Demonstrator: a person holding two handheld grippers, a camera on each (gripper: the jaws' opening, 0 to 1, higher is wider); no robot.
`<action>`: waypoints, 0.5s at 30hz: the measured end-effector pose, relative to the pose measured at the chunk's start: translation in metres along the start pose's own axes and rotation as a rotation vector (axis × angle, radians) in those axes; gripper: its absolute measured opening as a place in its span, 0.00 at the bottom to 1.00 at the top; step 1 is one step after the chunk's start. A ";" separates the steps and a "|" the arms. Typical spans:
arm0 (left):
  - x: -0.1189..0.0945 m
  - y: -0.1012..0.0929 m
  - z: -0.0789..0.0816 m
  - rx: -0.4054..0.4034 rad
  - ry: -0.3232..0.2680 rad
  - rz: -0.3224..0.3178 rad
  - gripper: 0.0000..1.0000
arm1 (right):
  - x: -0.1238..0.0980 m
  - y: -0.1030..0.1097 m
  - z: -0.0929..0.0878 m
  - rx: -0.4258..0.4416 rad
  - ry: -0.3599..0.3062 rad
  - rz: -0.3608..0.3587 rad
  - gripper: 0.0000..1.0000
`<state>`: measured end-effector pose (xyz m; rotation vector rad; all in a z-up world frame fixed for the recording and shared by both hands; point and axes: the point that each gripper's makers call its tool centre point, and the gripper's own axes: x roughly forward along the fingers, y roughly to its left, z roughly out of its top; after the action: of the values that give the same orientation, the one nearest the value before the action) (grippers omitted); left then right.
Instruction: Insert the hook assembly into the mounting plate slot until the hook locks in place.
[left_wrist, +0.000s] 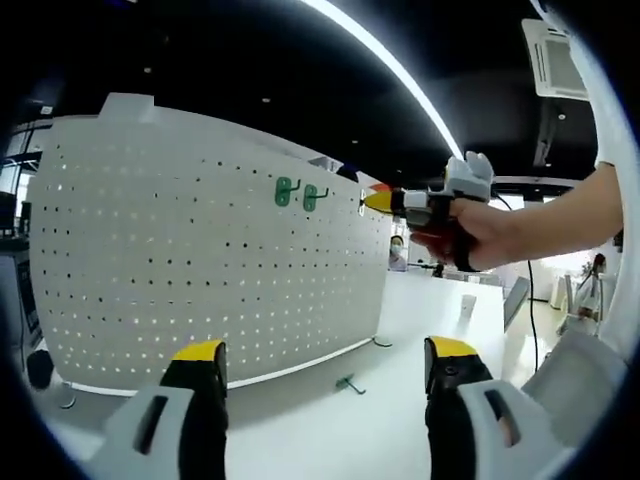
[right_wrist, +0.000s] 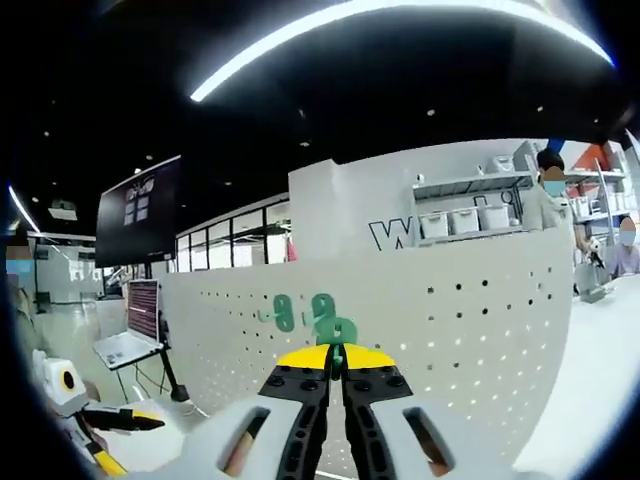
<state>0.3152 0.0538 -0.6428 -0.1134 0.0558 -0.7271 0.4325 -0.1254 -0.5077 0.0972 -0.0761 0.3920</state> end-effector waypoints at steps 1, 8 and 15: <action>0.000 0.000 -0.001 0.000 0.002 0.002 0.83 | 0.001 -0.002 0.000 0.001 0.003 -0.004 0.01; -0.004 0.001 -0.001 -0.009 -0.013 0.010 0.83 | 0.008 -0.014 0.004 -0.040 0.012 -0.040 0.01; -0.005 0.003 -0.003 -0.009 -0.017 0.020 0.82 | 0.019 -0.021 0.006 -0.066 0.023 -0.069 0.01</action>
<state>0.3132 0.0595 -0.6459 -0.1275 0.0440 -0.7063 0.4573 -0.1382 -0.5014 0.0301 -0.0631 0.3210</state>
